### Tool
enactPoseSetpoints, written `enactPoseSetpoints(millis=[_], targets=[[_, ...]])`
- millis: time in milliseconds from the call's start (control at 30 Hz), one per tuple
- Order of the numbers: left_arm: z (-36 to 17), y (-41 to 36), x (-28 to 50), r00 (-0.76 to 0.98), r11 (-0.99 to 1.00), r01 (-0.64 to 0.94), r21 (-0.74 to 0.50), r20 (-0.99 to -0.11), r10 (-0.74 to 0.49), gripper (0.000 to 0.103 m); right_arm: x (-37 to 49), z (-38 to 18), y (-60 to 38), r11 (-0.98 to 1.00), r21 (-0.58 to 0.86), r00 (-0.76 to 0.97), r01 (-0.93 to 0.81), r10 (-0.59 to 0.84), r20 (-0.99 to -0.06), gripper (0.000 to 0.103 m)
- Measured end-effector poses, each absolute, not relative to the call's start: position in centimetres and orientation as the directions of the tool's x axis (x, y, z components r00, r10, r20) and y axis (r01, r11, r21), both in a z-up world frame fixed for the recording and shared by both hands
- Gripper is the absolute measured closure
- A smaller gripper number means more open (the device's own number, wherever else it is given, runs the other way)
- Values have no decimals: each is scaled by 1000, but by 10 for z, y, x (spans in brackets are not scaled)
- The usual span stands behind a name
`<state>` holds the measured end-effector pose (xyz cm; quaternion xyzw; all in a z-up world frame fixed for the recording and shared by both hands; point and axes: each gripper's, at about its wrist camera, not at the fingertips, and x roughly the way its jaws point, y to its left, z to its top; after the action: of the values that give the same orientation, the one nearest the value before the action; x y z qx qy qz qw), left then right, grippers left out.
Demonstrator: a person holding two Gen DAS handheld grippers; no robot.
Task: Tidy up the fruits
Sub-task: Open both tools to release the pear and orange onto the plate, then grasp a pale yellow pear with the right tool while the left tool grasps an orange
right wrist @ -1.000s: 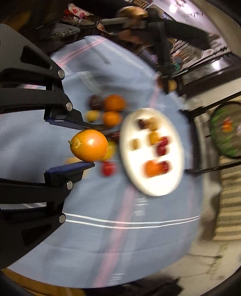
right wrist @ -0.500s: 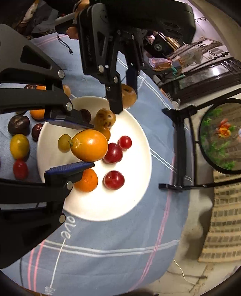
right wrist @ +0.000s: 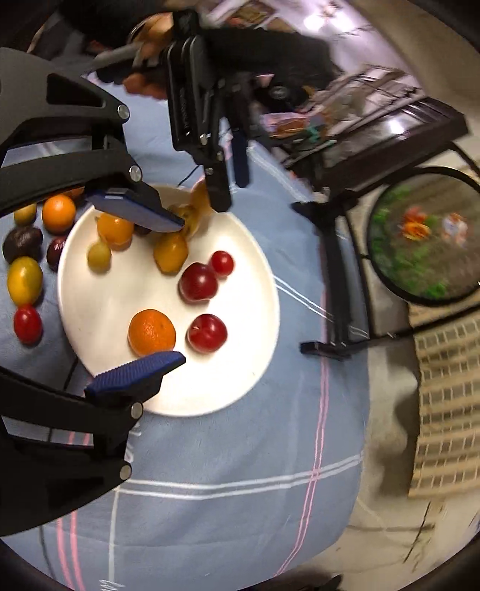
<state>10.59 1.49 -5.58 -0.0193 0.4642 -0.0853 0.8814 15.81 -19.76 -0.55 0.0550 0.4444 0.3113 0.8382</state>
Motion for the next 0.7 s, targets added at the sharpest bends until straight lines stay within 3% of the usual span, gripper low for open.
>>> enactPoseSetpoints(millis=[167, 233, 300, 533, 633, 700], targets=[[-34, 29, 86, 597, 987, 103, -127, -785, -164, 42, 131, 50, -230, 803, 397, 548, -444, 594, -590, 29], [-23, 32, 77, 618, 987, 96, -127, -770, -159, 42, 114, 79, -241, 812, 368, 626, -453, 584, -518, 18], [-12, 34, 68, 641, 989, 91, -114, -753, -145, 30, 84, 119, -256, 830, 311, 728, -463, 557, -401, 4], [18, 30, 31, 699, 990, 112, -81, -702, -137, 30, -11, 211, -283, 933, 107, 931, -342, 352, -94, 1], [24, 26, 20, 704, 988, 130, -83, -694, -151, 30, -27, 218, -297, 893, 211, 903, -399, 422, -80, 1], [24, 21, 12, 704, 987, 143, -78, -693, -157, 30, -11, 197, -304, 766, 354, 768, -536, 617, -170, 1]])
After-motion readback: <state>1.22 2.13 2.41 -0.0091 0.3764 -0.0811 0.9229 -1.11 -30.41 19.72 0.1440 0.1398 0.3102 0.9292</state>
